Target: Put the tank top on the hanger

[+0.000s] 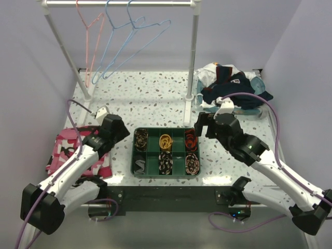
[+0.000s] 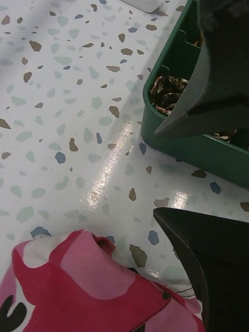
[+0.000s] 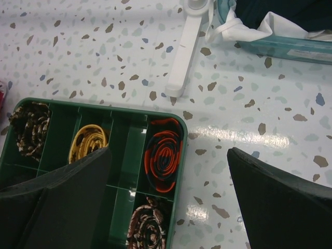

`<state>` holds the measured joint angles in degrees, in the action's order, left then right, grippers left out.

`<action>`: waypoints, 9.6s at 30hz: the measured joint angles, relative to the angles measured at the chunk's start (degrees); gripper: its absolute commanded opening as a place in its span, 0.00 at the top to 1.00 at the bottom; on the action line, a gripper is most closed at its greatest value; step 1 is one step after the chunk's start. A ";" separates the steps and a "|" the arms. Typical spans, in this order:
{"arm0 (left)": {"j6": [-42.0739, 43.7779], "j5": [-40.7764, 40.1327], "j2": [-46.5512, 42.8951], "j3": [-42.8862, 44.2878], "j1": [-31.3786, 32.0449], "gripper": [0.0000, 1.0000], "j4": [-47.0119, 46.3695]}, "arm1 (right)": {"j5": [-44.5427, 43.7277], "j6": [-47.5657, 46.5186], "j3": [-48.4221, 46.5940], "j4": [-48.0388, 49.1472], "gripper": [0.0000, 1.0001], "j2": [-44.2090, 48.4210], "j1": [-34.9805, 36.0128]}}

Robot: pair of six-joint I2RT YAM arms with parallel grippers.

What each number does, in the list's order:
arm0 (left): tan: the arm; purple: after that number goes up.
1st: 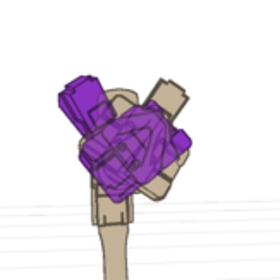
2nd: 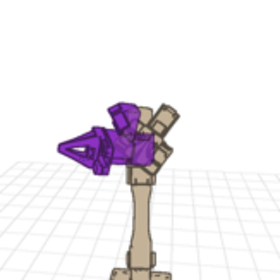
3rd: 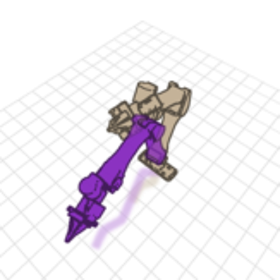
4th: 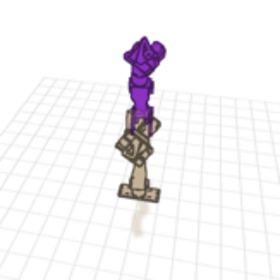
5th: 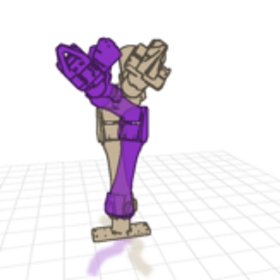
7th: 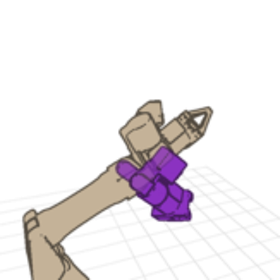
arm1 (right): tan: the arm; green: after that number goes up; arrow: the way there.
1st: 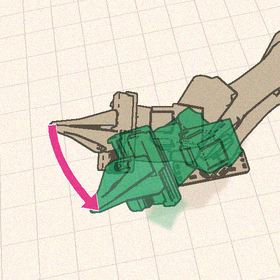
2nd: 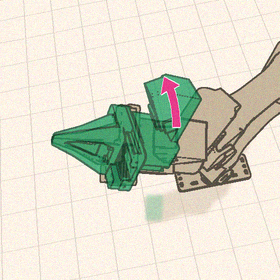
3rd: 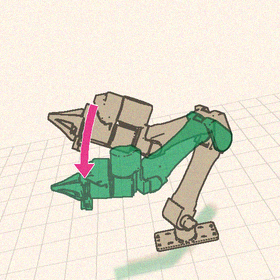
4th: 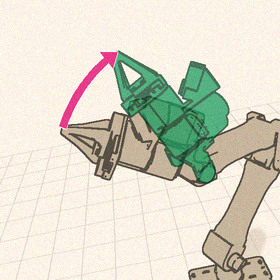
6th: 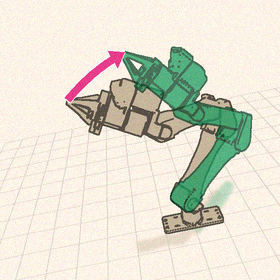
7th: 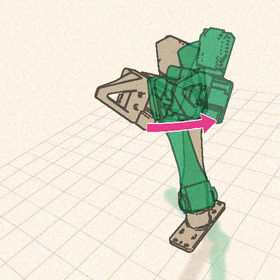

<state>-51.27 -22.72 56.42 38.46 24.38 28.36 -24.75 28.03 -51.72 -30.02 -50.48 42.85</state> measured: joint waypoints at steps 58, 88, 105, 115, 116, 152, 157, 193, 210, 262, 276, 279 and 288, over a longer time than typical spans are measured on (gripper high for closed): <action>-11.50 4.79 25.44 -0.09 29.86 1.00 -21.46 | -5.79 5.25 -0.02 -10.47 0.02 2.64 0.00; -12.13 9.55 44.96 17.51 43.78 1.00 -31.21 | -2.47 3.80 -6.84 -3.08 0.01 -10.64 -17.88; -9.25 14.05 54.25 26.67 45.72 1.00 -37.11 | -0.68 3.43 -9.18 -2.67 0.02 -11.30 -18.49; -7.61 16.17 54.38 26.60 43.63 0.88 -40.70 | -0.55 3.43 -9.33 -3.78 0.01 -10.19 -18.49; -7.54 16.22 53.92 25.92 43.41 0.83 -40.98 | -0.55 3.43 -9.33 -3.93 0.01 -10.01 -18.49; 14.95 2.97 -4.02 16.09 17.46 0.03 -3.89 | -3.72 3.28 -36.68 2.23 0.98 -58.45 -32.92; 14.95 1.68 -5.44 16.09 17.35 0.03 -3.08 | -5.79 1.99 -41.09 0.98 1.00 -58.71 -33.75; 19.26 1.27 -5.49 22.32 17.27 0.03 -5.64 | 20.90 1.55 -83.84 -6.03 1.00 -35.17 -34.56; 18.82 -8.96 -7.69 27.82 17.27 0.01 -2.25 | 31.85 14.60 -58.80 18.43 0.91 -31.89 0.81; 23.85 4.11 57.07 41.35 16.17 0.52 -9.55 | 9.22 16.81 -2.14 19.21 0.49 -44.02 -3.93; 23.23 6.16 53.57 32.83 16.17 0.86 -11.37 | 9.27 18.01 -2.14 21.88 0.94 -47.39 -4.72; 23.26 6.14 53.59 32.83 16.17 1.00 -11.30 | 9.29 17.99 -2.14 21.94 1.00 -47.39 -4.74; 23.41 -1.68 48.48 35.23 16.17 1.00 -5.53 | 9.29 14.27 -6.95 16.02 1.00 -40.35 -4.68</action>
<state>-27.86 -24.40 104.90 73.69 40.56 22.83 -15.46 42.30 -58.67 -14.00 -90.83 38.17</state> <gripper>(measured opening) 0.057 0.017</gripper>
